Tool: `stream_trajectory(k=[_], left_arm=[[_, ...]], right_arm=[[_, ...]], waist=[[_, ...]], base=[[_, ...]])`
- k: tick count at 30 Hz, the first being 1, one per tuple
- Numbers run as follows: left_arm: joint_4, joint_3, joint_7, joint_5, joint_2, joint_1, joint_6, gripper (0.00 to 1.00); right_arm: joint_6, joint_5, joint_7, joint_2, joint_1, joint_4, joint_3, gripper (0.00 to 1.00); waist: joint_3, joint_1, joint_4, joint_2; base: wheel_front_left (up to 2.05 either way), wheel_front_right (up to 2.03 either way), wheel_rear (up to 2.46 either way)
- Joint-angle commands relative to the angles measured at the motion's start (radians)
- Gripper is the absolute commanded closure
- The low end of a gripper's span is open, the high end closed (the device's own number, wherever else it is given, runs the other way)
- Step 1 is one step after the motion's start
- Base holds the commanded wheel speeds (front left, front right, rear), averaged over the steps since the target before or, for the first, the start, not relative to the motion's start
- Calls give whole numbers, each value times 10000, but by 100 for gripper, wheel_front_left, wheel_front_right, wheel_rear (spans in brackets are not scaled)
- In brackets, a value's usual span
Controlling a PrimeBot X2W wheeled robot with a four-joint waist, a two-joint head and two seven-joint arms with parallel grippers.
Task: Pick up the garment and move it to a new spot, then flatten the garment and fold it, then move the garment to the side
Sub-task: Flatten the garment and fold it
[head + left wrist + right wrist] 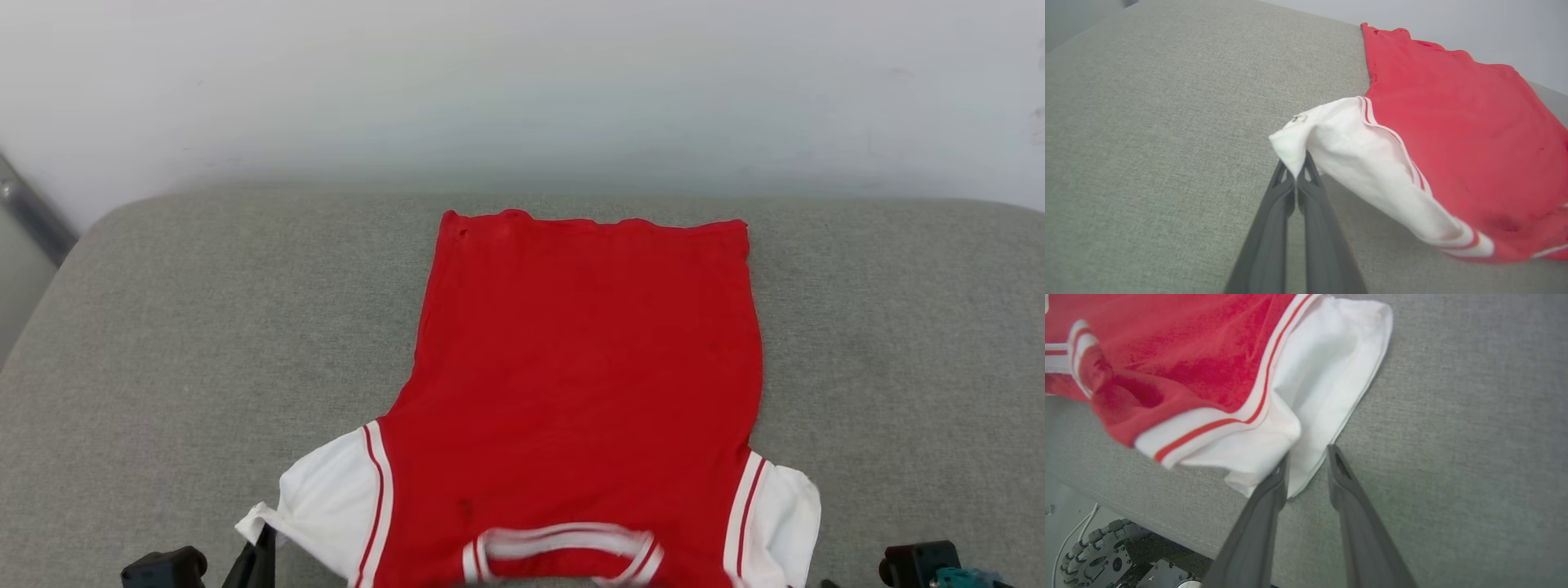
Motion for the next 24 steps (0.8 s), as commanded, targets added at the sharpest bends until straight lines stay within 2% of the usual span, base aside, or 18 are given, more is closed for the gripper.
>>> stream_trajectory(k=[1,6,10,11,16,20,24], left_arm=[[-136,0,-14,82,43,33,10,100],[-406,-142,-74,179,54,-240,-87,100],[-627,-202,-232,300,-5,-554,-164,100],[-762,-243,-325,412,-38,-782,-202,100],[-1041,-417,-574,655,-210,-1562,-365,100],[-1251,-582,-722,850,-391,-2272,-523,100],[-1378,-824,-869,1037,-654,-2961,-710,100]], right_arm=[[-9,-100,105,174,157,-292,-177,0],[-9,-367,94,409,436,-1326,-1041,0],[-8,-209,138,500,-433,-1539,-2089,0],[-8,21,174,551,-1116,-1219,-2623,0],[-8,404,390,218,-3657,226,-3427,0],[-8,604,985,-180,-5885,1532,-3560,0],[-8,420,2348,-773,-7912,2625,-3327,0]], waist=[[9,4,37,0],[140,4,161,0],[454,4,215,0],[693,4,255,0],[1659,4,499,0],[2570,4,796,0],[3467,4,1232,0]], base=[[0,0,0],[0,0,0],[0,0,0],[0,0,0],[0,0,0],[0,0,0],[0,0,0]])
